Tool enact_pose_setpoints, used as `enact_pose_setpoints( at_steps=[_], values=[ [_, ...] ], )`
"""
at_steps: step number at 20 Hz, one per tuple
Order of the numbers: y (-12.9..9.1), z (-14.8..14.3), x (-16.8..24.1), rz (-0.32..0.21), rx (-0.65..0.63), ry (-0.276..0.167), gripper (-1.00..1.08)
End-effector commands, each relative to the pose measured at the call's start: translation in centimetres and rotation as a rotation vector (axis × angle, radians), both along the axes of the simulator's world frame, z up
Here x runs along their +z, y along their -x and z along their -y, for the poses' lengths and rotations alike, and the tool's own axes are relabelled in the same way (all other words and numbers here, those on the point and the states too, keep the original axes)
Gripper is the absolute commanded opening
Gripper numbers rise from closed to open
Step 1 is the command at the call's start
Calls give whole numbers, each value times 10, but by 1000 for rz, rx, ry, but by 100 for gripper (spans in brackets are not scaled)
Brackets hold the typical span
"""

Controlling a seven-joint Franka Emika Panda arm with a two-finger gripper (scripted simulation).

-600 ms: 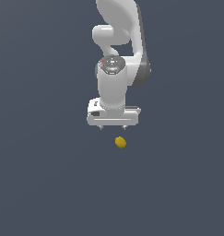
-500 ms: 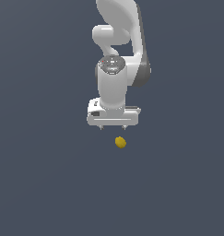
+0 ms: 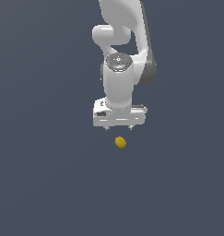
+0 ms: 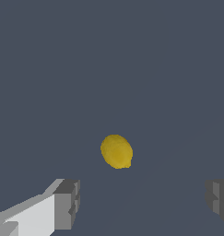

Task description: Pick up the object and move it to a goal position.

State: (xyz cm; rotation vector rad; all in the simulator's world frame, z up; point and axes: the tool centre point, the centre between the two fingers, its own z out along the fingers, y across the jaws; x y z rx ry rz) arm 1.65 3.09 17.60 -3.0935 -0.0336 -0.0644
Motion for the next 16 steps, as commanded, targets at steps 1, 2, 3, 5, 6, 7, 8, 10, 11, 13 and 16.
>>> enact_pose_setpoints(
  at_steps=[1, 2, 3, 5, 6, 7, 8, 10, 11, 13, 16],
  values=[
    [0, 0, 0, 1, 0, -1, 100],
    [0, 0, -1, 0, -2, 0, 100],
    [0, 0, -3, -1, -4, 1, 100],
    [0, -1, -9, -4, -11, 3, 100],
    [0, -2, -13, -6, -15, 5, 100],
    [0, -3, -18, -8, -20, 7, 100],
    [0, -4, -23, -11, -26, 9, 100],
    [1, -6, -36, -17, -41, 15, 100],
    [1, -8, -44, -21, -49, 19, 100],
    [3, -11, -60, -28, -66, 26, 100],
    [5, -14, -79, -36, -86, 36, 100]
  ],
)
